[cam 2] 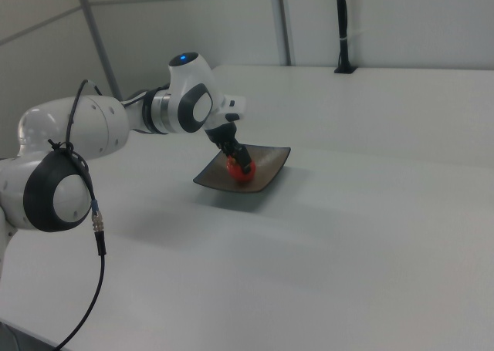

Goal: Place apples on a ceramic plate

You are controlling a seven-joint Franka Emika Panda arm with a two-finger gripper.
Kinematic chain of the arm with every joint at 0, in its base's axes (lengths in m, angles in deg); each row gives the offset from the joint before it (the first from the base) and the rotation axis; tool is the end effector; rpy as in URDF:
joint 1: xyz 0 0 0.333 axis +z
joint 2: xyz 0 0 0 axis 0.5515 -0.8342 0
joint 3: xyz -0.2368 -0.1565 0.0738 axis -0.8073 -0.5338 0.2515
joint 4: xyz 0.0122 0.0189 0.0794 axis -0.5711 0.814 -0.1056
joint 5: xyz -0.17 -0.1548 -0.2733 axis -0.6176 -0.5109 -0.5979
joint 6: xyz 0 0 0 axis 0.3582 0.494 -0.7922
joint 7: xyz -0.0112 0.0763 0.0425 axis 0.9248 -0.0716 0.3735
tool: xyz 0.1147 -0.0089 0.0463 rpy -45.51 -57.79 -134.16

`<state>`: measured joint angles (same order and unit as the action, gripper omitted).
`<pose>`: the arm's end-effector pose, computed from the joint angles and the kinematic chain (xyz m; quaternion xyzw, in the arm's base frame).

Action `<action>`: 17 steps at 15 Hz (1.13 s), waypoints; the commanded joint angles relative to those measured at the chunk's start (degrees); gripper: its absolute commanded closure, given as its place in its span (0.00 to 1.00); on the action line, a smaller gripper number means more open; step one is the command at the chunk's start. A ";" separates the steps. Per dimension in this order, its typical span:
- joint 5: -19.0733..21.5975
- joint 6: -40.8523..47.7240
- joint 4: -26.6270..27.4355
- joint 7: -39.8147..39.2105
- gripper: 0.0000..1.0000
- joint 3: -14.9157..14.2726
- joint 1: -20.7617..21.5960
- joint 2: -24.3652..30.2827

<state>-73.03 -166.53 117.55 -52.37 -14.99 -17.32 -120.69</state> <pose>0.7254 0.1288 0.3385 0.9753 -0.1720 0.1389 0.0006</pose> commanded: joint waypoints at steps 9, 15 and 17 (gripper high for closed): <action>-4.77 -1.98 0.60 0.54 0.00 0.11 0.46 -0.62; -5.03 -1.01 7.88 0.54 0.00 0.11 0.72 10.16; -4.94 3.96 9.90 0.37 0.00 0.11 0.37 15.70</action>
<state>-77.16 -166.75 118.73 -52.37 -14.97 -17.17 -116.47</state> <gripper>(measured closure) 0.000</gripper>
